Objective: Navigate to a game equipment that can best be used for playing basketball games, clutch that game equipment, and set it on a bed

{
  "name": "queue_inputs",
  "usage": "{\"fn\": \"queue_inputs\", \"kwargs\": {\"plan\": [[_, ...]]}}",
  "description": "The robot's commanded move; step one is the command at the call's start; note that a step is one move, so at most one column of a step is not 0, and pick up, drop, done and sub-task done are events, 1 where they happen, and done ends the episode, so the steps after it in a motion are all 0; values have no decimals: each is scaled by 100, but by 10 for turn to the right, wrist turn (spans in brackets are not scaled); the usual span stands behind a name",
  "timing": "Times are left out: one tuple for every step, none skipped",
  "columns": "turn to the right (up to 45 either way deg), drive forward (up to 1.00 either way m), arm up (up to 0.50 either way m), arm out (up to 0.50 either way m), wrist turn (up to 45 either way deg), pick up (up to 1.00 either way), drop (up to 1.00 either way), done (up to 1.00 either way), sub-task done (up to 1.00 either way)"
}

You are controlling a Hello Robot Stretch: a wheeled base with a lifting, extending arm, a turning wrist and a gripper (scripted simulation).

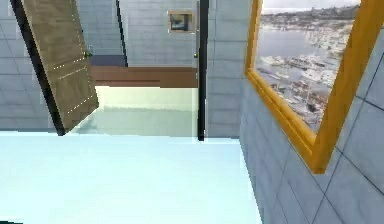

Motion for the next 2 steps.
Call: {"fn": "queue_inputs", "kwargs": {"plan": [[0, 75, 0, 0, 0, 0, 0, 0, 0], [-240, 0, 0, 0, 0, 0, 0, 0, 0]]}}
